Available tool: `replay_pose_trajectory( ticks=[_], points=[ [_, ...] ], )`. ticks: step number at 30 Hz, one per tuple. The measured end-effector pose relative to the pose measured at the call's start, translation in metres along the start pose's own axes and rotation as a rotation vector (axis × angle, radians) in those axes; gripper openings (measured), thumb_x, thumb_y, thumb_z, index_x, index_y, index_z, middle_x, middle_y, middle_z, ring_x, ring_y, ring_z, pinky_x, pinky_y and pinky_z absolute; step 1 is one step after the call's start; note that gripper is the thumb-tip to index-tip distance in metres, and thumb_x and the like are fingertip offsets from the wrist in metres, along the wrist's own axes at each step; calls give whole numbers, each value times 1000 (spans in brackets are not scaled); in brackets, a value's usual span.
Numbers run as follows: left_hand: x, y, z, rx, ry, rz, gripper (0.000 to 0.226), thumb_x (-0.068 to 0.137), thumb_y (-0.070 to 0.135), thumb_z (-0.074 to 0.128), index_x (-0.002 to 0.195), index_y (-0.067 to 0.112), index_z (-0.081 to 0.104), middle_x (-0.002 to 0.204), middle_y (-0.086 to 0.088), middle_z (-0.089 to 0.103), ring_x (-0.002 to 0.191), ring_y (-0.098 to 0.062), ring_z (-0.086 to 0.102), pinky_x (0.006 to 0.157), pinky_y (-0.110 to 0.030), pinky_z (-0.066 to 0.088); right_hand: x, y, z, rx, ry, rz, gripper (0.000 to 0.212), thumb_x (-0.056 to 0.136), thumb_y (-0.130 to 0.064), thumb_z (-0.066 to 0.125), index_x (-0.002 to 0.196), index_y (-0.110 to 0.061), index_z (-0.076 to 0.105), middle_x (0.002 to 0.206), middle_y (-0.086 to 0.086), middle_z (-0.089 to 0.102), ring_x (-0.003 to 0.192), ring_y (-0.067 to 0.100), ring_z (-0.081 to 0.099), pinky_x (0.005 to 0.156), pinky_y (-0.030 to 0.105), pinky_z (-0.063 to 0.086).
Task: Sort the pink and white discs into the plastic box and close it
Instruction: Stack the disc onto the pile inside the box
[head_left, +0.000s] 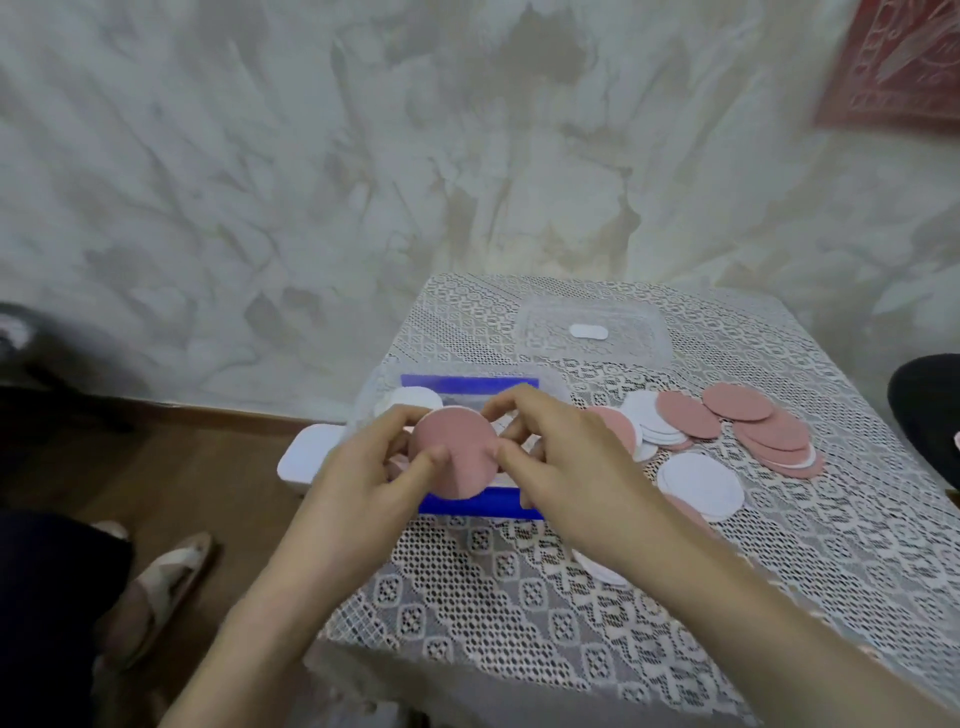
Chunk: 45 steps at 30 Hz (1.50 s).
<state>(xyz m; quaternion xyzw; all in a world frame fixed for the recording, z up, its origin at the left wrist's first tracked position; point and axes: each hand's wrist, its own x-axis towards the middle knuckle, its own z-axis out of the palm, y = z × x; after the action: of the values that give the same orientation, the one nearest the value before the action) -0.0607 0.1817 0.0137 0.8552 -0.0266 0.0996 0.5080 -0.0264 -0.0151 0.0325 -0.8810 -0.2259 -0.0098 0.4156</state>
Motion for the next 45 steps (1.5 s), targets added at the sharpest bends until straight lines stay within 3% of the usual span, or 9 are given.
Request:
replay_pose_trajectory(
  ticks=[5,10,14,18,23,26,31,39,45],
  points=[
    [11,-9,-29,221,160,-42,11,93,40,64,102,44,65,91,26,67,57,-5,50,58,-33,42,36,-5,12,110,-1,38,14,97,-22,62,105,-34,61,82,-6,69,59,9,59,70,43,54],
    [20,-20,-36,453,206,-28,31,95,45,58,126,41,60,122,26,58,79,-5,52,75,-31,41,68,-7,28,27,-21,76,14,99,-22,60,109,-31,58,77,-7,69,64,7,58,61,32,46],
    [24,-28,-31,431,158,-95,47,97,50,52,142,39,49,139,29,45,88,-7,54,78,-27,38,82,-2,41,-110,-81,120,14,100,-25,56,107,-37,53,78,-7,67,63,17,62,58,33,46],
    [24,-35,-28,384,155,-135,57,97,57,45,151,39,38,149,26,39,106,-9,60,89,-33,45,87,-1,41,-279,-158,101,8,101,-35,53,102,-36,61,87,-13,64,71,13,61,60,29,41],
    [22,-40,-29,340,155,-132,60,94,60,42,151,43,35,151,30,35,103,-5,59,93,-33,44,88,-6,35,-405,-297,50,36,84,-62,67,108,-38,53,91,-14,65,82,12,60,76,35,50],
    [23,-42,-28,345,164,-112,57,97,56,43,151,42,36,150,32,35,120,-6,55,94,-29,40,91,-6,39,-515,-303,3,39,85,-56,70,113,-38,49,92,-14,64,90,18,63,79,39,53],
    [25,-47,-30,335,166,-79,55,97,49,46,150,41,38,150,31,37,126,-3,50,100,-27,40,101,-2,44,-595,-271,-53,28,96,-33,58,122,-38,48,108,-8,69,101,28,63,84,44,53],
    [24,-45,-32,378,143,-86,53,98,45,47,150,41,37,148,32,37,110,-20,59,95,-33,47,105,8,42,-510,-272,-54,27,96,-31,62,117,-42,51,94,-17,66,88,15,61,79,41,53],
    [27,-38,-33,466,166,-95,49,93,52,48,141,44,43,135,28,49,87,-9,53,77,-29,39,104,8,38,-468,-310,-32,30,95,-35,64,122,-42,52,96,-16,64,89,14,62,78,34,51]
  ],
)
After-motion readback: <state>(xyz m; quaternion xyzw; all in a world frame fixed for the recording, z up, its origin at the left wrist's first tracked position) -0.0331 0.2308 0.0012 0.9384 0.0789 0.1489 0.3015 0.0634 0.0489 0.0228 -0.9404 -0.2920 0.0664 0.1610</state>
